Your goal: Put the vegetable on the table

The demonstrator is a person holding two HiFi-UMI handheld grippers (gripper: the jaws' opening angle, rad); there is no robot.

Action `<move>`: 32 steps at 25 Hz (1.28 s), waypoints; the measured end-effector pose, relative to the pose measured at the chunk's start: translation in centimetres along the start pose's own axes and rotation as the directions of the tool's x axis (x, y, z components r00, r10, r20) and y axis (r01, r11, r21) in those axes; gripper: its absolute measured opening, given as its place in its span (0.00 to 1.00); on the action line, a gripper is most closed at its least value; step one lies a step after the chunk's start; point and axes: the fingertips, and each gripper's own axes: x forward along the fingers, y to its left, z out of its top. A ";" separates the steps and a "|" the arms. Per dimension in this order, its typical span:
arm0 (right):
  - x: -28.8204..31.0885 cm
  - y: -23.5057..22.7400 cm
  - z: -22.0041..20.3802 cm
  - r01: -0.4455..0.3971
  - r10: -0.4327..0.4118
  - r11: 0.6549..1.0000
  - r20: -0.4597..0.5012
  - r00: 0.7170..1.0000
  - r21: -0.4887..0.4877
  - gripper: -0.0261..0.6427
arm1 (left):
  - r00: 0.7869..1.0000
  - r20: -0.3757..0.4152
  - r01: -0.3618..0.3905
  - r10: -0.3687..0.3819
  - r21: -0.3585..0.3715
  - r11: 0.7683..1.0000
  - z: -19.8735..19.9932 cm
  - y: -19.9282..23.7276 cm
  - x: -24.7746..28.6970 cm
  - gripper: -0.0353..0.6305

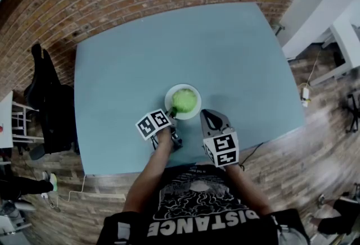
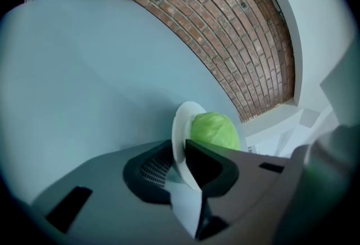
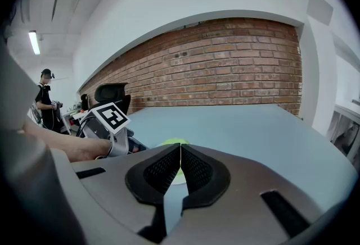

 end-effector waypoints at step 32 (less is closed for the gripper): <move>-0.8 0.3 -0.4 -0.024 0.024 1.000 0.002 1.000 0.012 0.05 | 0.980 0.160 -0.189 0.122 0.521 0.832 1.1 -2.6 -3.0 0.20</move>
